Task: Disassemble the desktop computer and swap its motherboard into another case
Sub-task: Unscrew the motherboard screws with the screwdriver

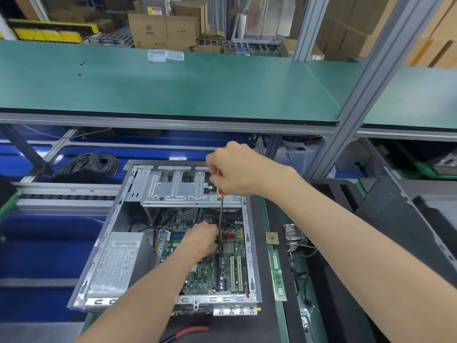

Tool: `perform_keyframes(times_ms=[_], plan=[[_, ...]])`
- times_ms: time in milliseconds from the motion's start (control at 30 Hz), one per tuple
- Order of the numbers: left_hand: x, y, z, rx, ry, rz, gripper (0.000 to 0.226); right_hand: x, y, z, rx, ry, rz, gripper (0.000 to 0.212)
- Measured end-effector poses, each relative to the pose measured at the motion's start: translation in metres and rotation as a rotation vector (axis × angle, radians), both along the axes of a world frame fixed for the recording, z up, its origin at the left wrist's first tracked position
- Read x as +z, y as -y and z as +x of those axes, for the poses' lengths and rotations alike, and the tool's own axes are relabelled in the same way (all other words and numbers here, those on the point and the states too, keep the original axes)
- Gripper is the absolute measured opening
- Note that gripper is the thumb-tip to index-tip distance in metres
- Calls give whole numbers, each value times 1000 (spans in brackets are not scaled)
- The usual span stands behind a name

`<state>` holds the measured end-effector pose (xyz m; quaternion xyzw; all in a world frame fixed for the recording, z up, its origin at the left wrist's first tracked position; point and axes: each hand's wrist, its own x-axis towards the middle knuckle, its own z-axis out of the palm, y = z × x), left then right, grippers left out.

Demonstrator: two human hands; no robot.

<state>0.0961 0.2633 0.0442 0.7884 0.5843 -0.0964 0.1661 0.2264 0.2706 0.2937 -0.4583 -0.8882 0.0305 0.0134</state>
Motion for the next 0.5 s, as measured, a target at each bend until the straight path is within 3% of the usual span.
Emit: perform_keyframes(times_ms=[33, 133, 200, 300, 367, 433, 500], plan=[[-2, -1, -1, -6, 2, -2, 22, 2, 0, 3, 49, -25, -69, 5], [-7, -3, -1, -29, 4, -16, 25, 4, 2, 12, 97, -151, -239, 28], [-8, -5, 0, -25, 1, -29, 26, 0, 3, 13, 58, -127, -129, 19], [-9, -6, 1, -22, -10, -42, 30, -5, -2, 11, -112, -12, 37, 33], [-8, -6, 2, -27, -16, -47, 34, -7, -5, 8, -80, -2, 27, 26], [-9, -7, 1, -27, -14, -56, 36, -5, -5, 7, 18, -19, -45, 4], [-10, -7, 0, -34, -9, -60, 36, 0, -2, 8, 93, -62, -164, 20]])
